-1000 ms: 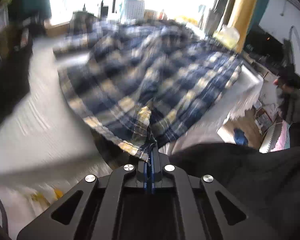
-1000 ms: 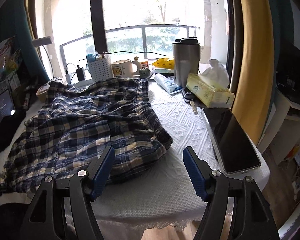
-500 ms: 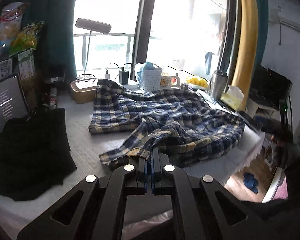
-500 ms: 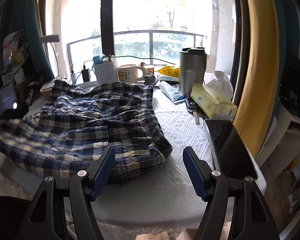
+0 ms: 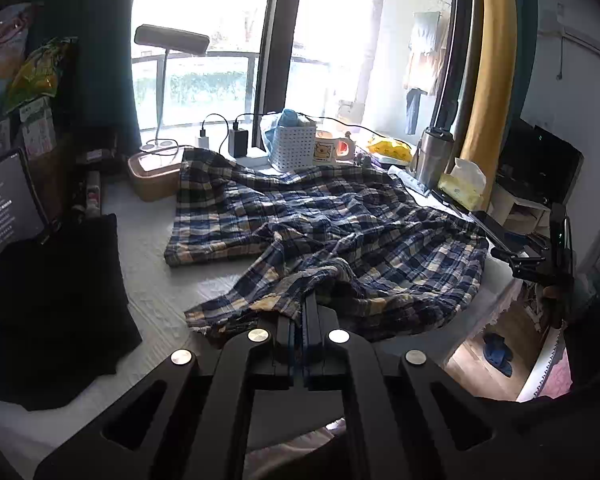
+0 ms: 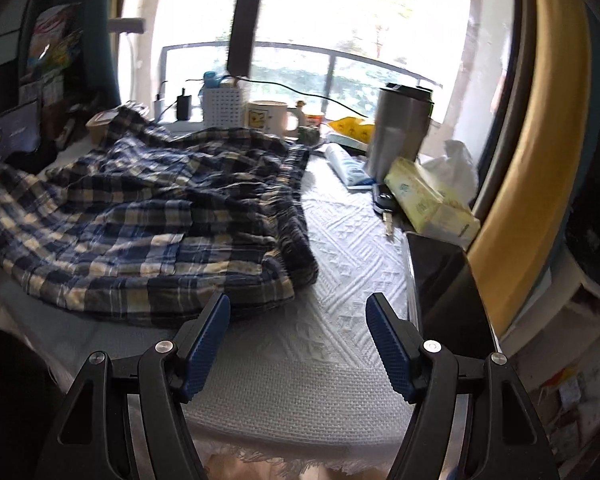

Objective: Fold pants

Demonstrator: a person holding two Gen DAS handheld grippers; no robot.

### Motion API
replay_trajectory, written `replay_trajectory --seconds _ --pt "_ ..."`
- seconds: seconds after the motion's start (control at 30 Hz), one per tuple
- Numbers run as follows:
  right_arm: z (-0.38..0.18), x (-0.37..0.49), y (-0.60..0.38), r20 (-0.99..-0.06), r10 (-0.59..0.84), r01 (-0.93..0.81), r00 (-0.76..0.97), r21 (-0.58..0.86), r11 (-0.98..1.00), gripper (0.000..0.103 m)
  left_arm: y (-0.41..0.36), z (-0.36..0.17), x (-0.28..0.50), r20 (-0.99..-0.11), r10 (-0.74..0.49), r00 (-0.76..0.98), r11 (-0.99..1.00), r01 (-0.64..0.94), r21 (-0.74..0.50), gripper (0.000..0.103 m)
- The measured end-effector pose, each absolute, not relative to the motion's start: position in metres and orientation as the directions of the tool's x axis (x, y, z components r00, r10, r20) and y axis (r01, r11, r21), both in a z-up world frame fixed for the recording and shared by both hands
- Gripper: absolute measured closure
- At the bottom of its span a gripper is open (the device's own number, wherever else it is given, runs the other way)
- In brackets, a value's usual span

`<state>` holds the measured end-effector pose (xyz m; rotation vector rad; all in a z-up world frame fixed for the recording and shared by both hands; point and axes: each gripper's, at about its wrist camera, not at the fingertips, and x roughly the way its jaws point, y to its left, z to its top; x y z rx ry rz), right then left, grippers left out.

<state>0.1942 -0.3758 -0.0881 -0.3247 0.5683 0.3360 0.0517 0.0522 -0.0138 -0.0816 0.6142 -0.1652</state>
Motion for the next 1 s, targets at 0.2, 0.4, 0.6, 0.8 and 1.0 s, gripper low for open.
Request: replay_trajectory --seconds 0.2,0.4,0.6,0.8,1.0 --pt "-0.103 0.207 -0.357 -0.584 0.22 -0.49 0.782 -0.357 0.795 0.031 0.06 -0.011 0.06 -0.574 -0.149 0.805 0.987 0.083 -0.141 0.102" --pt "-0.113 0.21 -0.36 -0.604 0.2 -0.524 0.772 -0.426 0.737 0.031 0.066 -0.016 0.073 -0.595 -0.1 0.798 0.99 0.022 -0.137 0.102" --pt "-0.114 0.228 -0.349 -0.61 0.263 -0.578 0.748 -0.403 0.71 0.07 0.061 -0.012 0.076 -0.599 -0.113 0.793 0.989 0.031 -0.145 0.102" --pt "-0.098 0.229 -0.352 -0.586 0.343 -0.611 0.734 -0.351 0.71 0.083 0.06 0.003 0.064 -0.549 -0.205 0.81 0.974 0.113 -0.197 0.102" --pt "-0.062 0.223 -0.367 -0.542 0.398 -0.596 0.74 -0.253 0.762 0.083 0.073 0.035 0.056 -0.438 -0.249 0.864 0.957 0.149 -0.25 0.102"
